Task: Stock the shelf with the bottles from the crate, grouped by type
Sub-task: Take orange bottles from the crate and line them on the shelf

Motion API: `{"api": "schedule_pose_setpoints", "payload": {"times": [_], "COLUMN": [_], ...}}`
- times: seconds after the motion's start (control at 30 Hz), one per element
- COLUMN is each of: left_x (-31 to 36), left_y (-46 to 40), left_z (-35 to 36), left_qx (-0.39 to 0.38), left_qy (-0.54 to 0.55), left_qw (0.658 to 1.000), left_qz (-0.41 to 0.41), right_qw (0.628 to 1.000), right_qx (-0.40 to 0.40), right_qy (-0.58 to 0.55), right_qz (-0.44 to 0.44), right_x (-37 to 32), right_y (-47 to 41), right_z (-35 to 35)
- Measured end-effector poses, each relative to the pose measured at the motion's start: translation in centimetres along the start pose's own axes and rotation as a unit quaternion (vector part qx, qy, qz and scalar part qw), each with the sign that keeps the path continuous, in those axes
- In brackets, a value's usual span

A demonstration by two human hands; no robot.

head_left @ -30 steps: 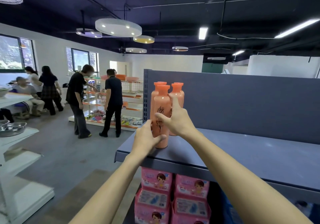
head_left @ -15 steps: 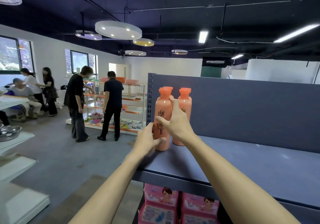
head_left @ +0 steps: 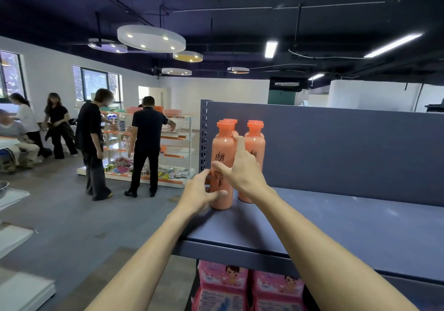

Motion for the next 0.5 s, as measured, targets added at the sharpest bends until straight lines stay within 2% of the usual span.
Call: {"api": "schedule_pose_setpoints", "payload": {"times": [0.5], "left_x": [-1.2], "left_y": [-0.2], "left_z": [0.0], "left_qx": [0.018], "left_qy": [0.016], "left_qw": [1.000], "left_qz": [0.013], "right_qw": [1.000], "right_qx": [0.008], "right_qy": [0.005], "right_qz": [-0.012], "right_x": [-0.7], "right_y": [0.0], "right_z": [0.9]}}
Point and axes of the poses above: each hand's wrist, its own y-axis away from the middle knuckle, its own z-axis out of the palm, x = y × z, the point moved 5 cm from there along -y, towards the middle knuckle, and after that the axes turned 11 degrees about -y, right-handed, at the moved point
